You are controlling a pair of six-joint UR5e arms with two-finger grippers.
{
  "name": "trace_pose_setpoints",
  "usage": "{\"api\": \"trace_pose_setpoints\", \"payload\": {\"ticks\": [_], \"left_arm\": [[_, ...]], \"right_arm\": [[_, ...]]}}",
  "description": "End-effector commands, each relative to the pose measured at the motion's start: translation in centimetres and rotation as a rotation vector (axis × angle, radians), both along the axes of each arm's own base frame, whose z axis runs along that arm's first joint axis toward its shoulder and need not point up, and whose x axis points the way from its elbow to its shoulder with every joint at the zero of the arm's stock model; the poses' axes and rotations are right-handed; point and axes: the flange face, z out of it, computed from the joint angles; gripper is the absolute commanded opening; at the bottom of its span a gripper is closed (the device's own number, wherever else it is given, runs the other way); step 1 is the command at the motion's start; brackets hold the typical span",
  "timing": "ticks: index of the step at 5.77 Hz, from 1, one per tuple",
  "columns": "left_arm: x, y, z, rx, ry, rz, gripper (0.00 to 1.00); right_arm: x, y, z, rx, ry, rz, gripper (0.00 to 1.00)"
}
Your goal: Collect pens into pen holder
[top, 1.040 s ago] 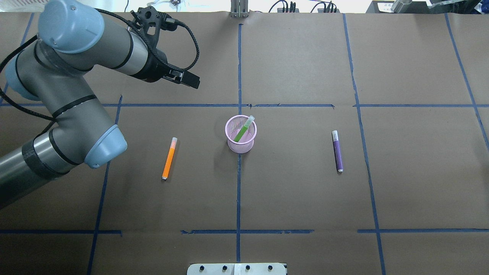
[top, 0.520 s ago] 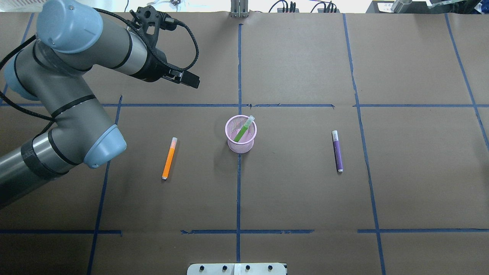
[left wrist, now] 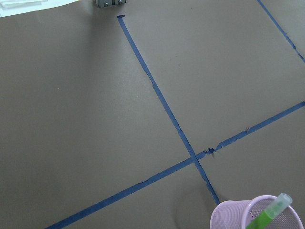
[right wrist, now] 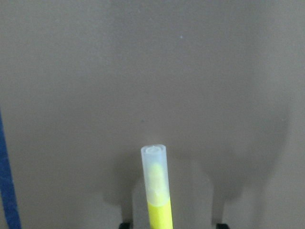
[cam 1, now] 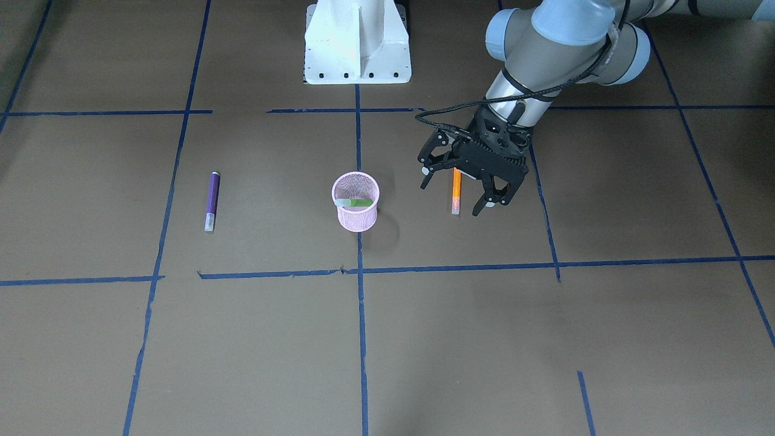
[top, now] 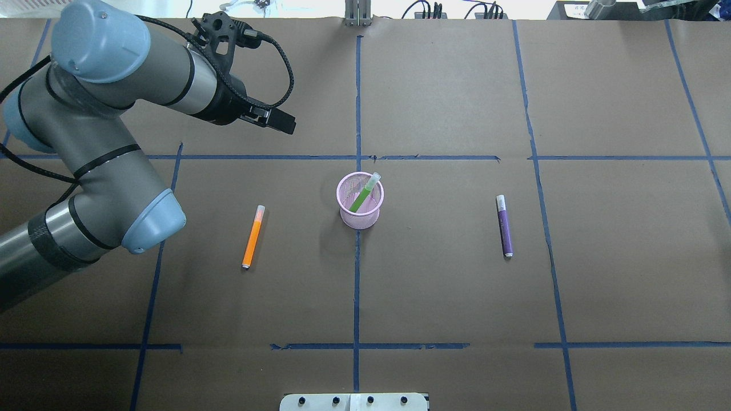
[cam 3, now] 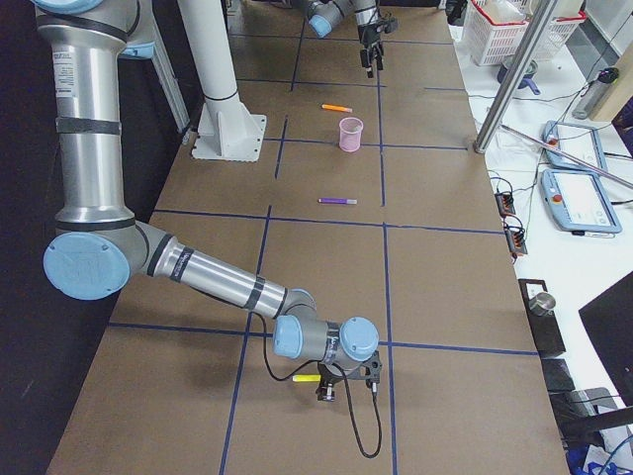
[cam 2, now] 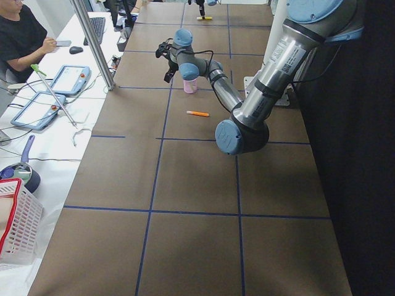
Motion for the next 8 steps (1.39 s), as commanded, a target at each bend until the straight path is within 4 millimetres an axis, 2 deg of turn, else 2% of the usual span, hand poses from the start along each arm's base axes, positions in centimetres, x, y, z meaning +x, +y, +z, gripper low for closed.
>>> {"api": "trace_pose_setpoints", "payload": {"ticks": [1, 2, 3, 4, 6, 7, 8], "left_arm": [[-0.1, 0.0, 0.0, 0.000, 0.000, -0.002, 1.00], [-0.1, -0.1, 0.2, -0.002, -0.002, -0.002, 1.00], [-0.1, 0.0, 0.1, -0.001, -0.001, -0.002, 1.00], [-0.1, 0.0, 0.1, 0.000, 0.000, -0.002, 1.00], [-0.7, 0.6, 0.5, 0.003, 0.002, 0.000, 1.00], [-1.1, 0.7, 0.4, 0.006, 0.004, -0.004, 1.00], [-1.3, 0.9, 0.3, 0.009, 0.007, -0.003, 1.00]], "right_arm": [[-0.1, 0.0, 0.0, 0.001, 0.000, -0.003, 0.67], [-0.1, 0.0, 0.0, 0.000, 0.000, -0.003, 0.67], [-0.1, 0.0, 0.1, -0.003, 0.000, -0.003, 0.59], [-0.2, -0.1, 0.0, -0.002, 0.001, -0.002, 0.39], [-0.1, 0.1, 0.2, -0.007, 0.001, -0.002, 0.08], [-0.2, 0.0, 0.1, -0.008, 0.000, -0.003, 0.00], [-0.4, -0.8, -0.2, 0.002, -0.004, -0.006, 0.00]]}}
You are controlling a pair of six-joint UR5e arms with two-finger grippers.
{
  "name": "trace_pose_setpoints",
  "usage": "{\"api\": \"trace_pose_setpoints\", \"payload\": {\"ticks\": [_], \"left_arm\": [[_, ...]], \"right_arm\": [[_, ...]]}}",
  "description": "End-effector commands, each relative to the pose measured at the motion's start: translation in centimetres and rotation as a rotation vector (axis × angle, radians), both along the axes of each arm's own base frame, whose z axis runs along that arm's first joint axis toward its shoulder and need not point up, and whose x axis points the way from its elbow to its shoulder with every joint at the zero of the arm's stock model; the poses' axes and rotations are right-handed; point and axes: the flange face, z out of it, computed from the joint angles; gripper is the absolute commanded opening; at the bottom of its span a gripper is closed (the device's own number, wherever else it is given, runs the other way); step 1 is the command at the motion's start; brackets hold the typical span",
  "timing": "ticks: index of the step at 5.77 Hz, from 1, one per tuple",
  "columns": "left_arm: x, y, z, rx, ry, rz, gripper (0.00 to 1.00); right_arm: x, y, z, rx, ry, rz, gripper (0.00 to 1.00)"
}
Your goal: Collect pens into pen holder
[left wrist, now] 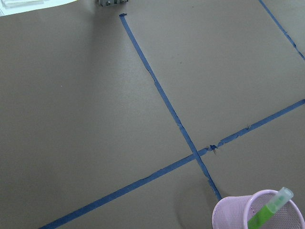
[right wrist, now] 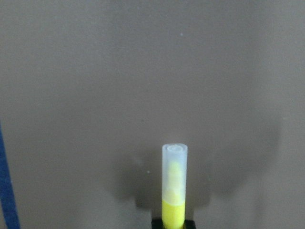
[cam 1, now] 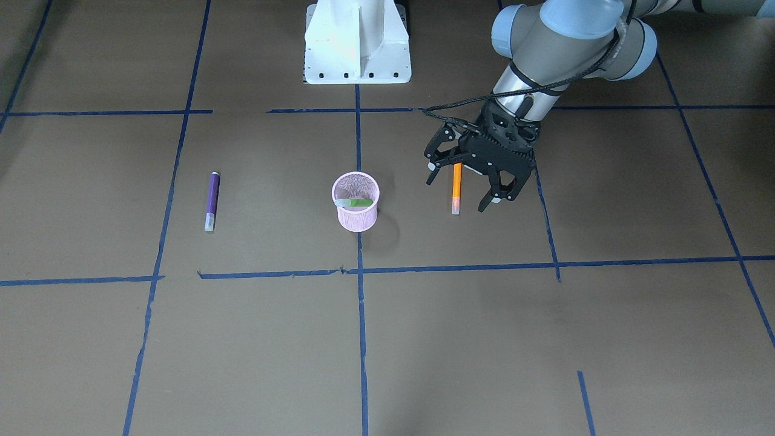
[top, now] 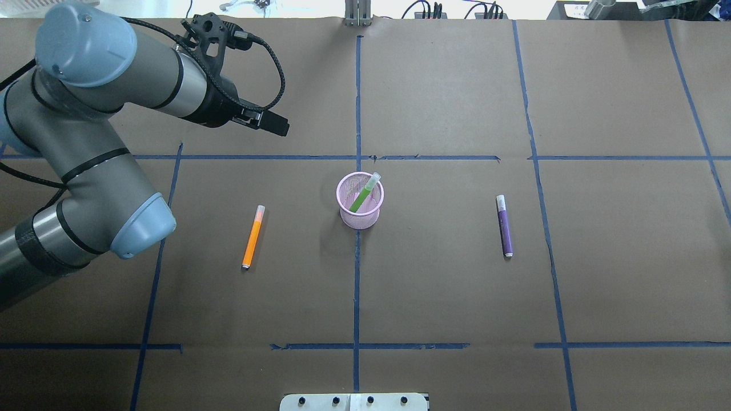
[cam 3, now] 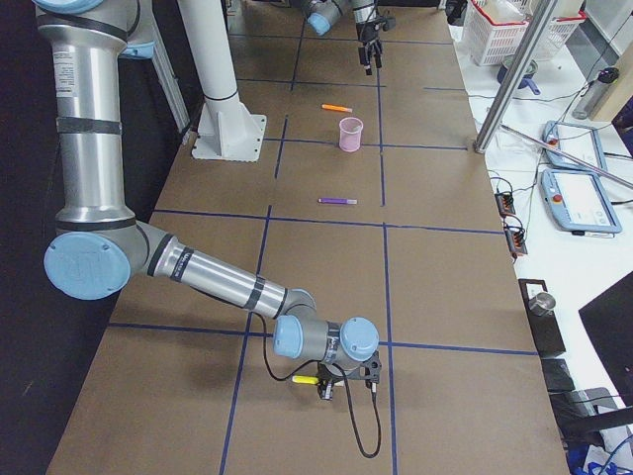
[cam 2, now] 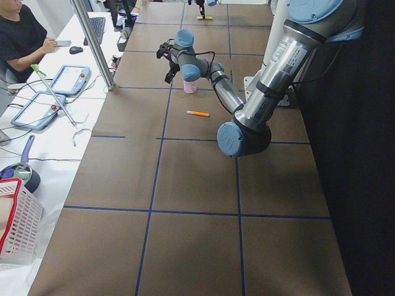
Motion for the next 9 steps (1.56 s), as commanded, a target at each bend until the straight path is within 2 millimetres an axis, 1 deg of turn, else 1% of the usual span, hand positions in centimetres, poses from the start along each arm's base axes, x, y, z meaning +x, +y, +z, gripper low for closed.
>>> {"api": "trace_pose_setpoints", "payload": {"ticks": [1, 2, 3, 4, 5, 6, 7, 9], "left_arm": [[-0.32, 0.24, -0.29, 0.006, 0.006, -0.002, 1.00], [-0.52, 0.33, 0.09, 0.003, 0.003, -0.002, 1.00], [-0.68, 0.49, 0.13, 0.004, 0.004, -0.002, 1.00], [-0.64, 0.58, 0.16, 0.004, 0.004, 0.000, 1.00], [-0.64, 0.58, 0.16, 0.004, 0.004, 0.000, 1.00], [-0.72, 0.53, 0.16, 0.004, 0.004, -0.002, 1.00], [-0.64, 0.58, 0.16, 0.004, 0.004, 0.000, 1.00], [-0.72, 0.53, 0.16, 0.004, 0.004, -0.002, 1.00]], "right_arm": [[-0.18, -0.90, -0.41, 0.010, -0.003, -0.002, 0.00], [-0.18, -0.86, -0.35, 0.008, -0.005, -0.002, 0.00], [-0.23, -1.10, -0.57, 0.010, -0.006, 0.001, 0.03], [-0.23, -1.13, -0.49, 0.011, -0.005, -0.002, 0.15], [-0.22, -1.09, -0.42, 0.010, -0.005, -0.002, 0.17], [-0.30, -1.13, -0.49, 0.011, -0.005, -0.004, 0.26], [-0.30, -1.13, -0.49, 0.011, -0.005, -0.004, 0.28], [-0.43, -1.09, -0.42, 0.010, -0.005, -0.007, 0.28]]}}
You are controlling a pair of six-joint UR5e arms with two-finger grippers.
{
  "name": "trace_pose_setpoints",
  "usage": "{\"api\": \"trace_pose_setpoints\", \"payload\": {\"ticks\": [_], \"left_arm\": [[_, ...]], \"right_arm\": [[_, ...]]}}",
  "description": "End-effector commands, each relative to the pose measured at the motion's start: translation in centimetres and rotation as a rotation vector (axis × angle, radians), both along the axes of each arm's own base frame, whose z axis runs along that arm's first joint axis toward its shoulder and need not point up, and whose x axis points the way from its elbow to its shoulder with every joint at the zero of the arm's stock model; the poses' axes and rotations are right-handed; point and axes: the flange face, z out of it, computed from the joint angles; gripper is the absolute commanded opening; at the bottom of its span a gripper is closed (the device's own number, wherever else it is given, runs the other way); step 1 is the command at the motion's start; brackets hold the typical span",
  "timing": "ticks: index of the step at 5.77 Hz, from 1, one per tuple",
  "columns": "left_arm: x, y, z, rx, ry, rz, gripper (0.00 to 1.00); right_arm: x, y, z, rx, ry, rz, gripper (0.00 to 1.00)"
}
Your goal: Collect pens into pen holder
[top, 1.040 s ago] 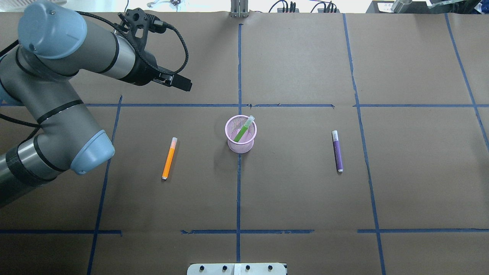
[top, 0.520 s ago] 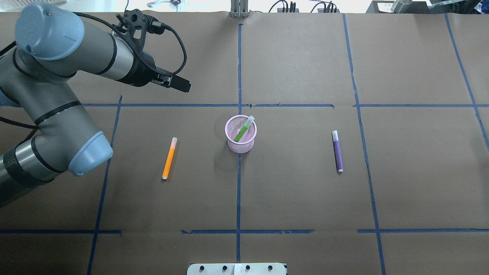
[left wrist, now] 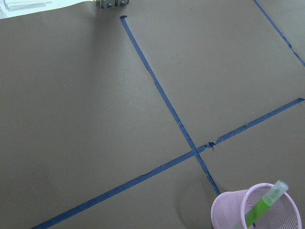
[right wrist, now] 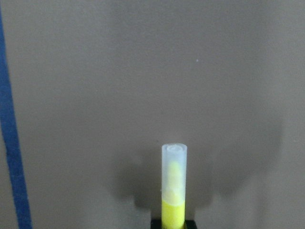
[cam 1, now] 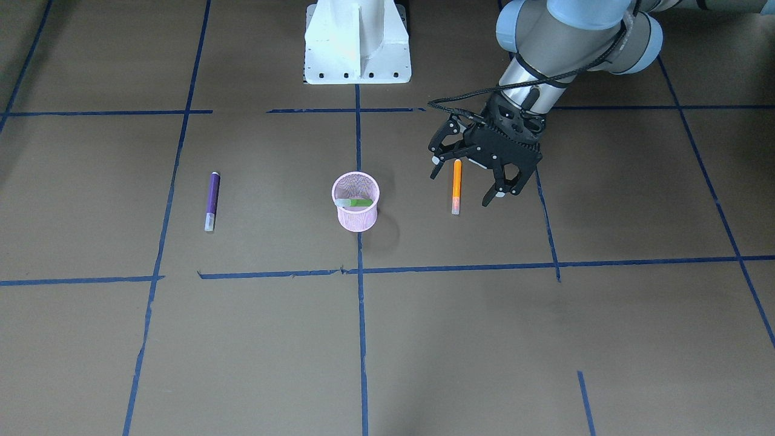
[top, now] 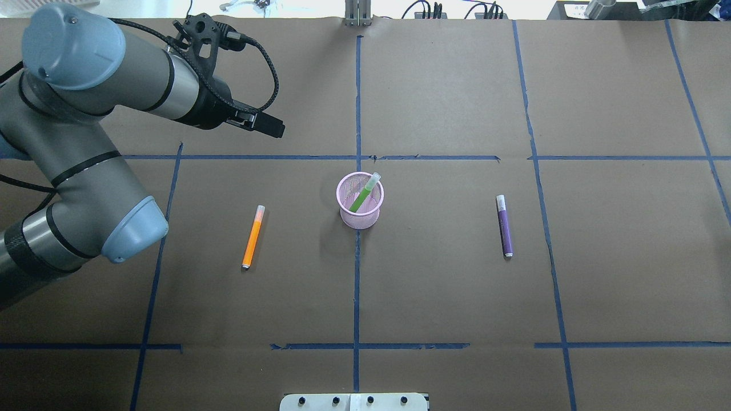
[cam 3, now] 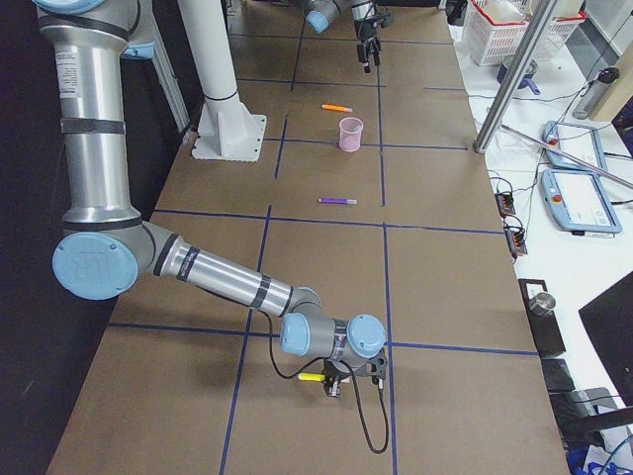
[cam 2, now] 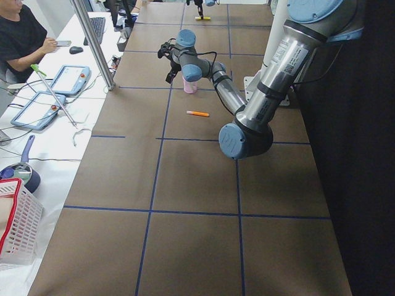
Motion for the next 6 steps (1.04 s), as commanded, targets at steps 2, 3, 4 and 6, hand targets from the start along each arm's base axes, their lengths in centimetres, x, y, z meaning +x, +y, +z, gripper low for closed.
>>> {"api": "trace_pose_setpoints", "payload": {"ticks": [2, 3, 4, 6], "left_arm": [[-0.4, 0.3, 0.2, 0.004, 0.000, -0.001, 1.00], [-0.5, 0.3, 0.2, 0.005, 0.000, 0.000, 1.00], [-0.5, 0.4, 0.2, 0.006, 0.001, 0.000, 1.00], [-0.6, 0.3, 0.1, 0.007, 0.002, -0.002, 1.00]], "right_arm": [[-0.3, 0.0, 0.1, 0.000, 0.001, -0.009, 0.22], [-0.5, 0.0, 0.0, 0.001, 0.001, -0.013, 0.20], [-0.5, 0.0, 0.0, 0.004, 0.001, -0.013, 0.00], [-0.8, -1.4, -3.0, 0.095, -0.038, -0.041, 0.00]]}}
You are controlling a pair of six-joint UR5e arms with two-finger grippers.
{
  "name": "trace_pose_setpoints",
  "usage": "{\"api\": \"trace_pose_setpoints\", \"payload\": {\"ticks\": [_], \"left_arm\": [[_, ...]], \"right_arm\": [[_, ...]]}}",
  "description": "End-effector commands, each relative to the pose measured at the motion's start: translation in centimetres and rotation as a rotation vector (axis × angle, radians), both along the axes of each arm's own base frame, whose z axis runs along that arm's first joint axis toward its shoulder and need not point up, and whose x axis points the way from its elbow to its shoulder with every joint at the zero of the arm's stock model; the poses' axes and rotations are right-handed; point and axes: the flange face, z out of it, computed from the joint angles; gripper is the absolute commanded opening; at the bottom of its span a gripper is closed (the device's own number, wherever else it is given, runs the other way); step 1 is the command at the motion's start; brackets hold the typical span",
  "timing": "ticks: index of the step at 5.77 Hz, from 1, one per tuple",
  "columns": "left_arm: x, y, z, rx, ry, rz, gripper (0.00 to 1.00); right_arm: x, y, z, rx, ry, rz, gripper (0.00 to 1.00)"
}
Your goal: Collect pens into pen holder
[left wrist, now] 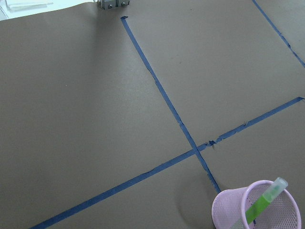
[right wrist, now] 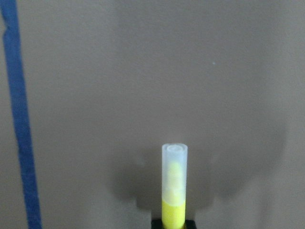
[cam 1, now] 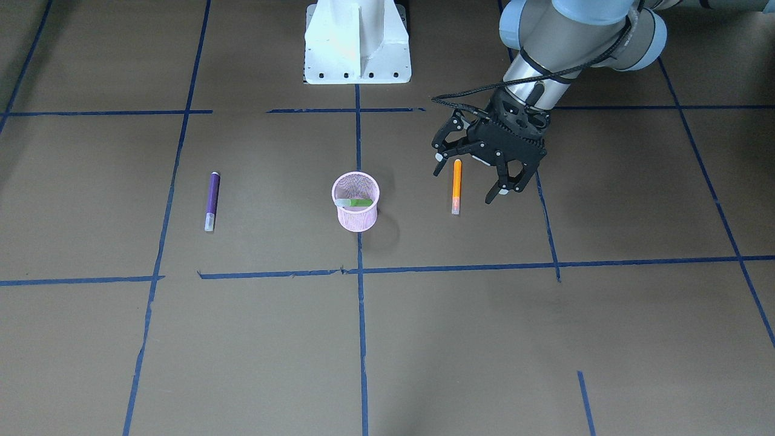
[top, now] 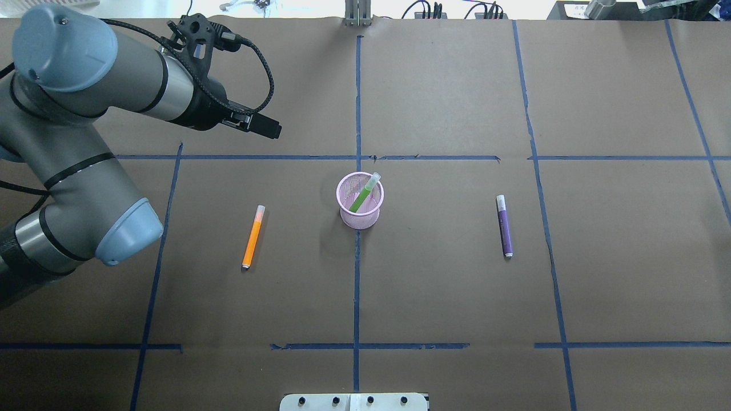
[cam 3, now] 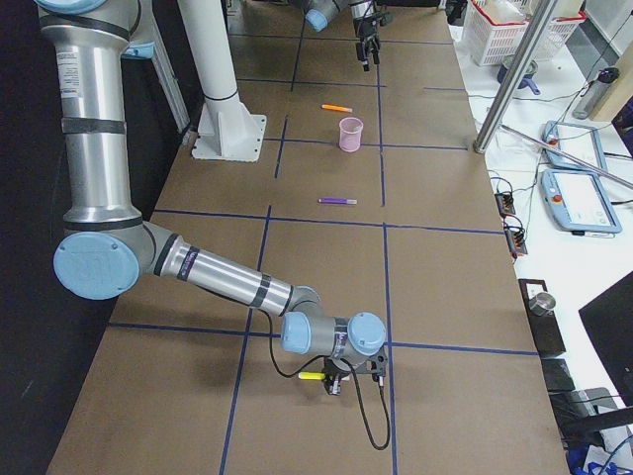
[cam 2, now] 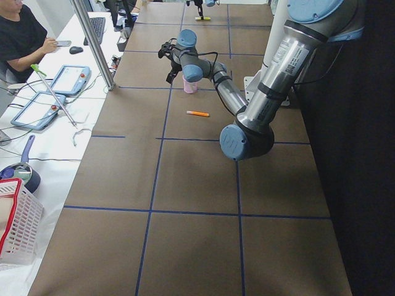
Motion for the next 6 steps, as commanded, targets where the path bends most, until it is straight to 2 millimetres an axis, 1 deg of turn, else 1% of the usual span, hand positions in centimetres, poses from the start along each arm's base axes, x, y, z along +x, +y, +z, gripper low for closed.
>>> {"api": "trace_pose_setpoints", "payload": {"ticks": [1, 2, 3, 4, 5, 6], "left_arm": [[-0.2, -0.1, -0.2, 0.003, 0.002, -0.004, 1.00], [-0.3, -0.1, -0.1, 0.003, 0.003, -0.004, 1.00], [-0.4, 0.1, -0.3, 0.005, 0.006, -0.004, 1.00], [-0.4, 0.1, -0.3, 0.003, 0.007, -0.005, 1.00], [-0.4, 0.0, -0.3, 0.003, 0.005, -0.006, 1.00], [-0.3, 0.0, -0.2, 0.005, 0.003, -0.005, 1.00]], "right_arm": [[-0.5, -2.5, -7.2, 0.147, -0.042, -0.001, 0.00], [-0.7, -3.9, -12.3, 0.247, -0.056, 0.001, 0.00], [-0.8, -4.5, -17.7, 0.353, -0.082, 0.002, 0.00], [-1.4, -4.7, -23.3, 0.453, -0.098, 0.002, 0.00], [-4.1, -4.9, -28.7, 0.502, -0.130, 0.007, 0.00], [-6.5, -5.8, -35.8, 0.529, -0.176, 0.070, 0.00]]}}
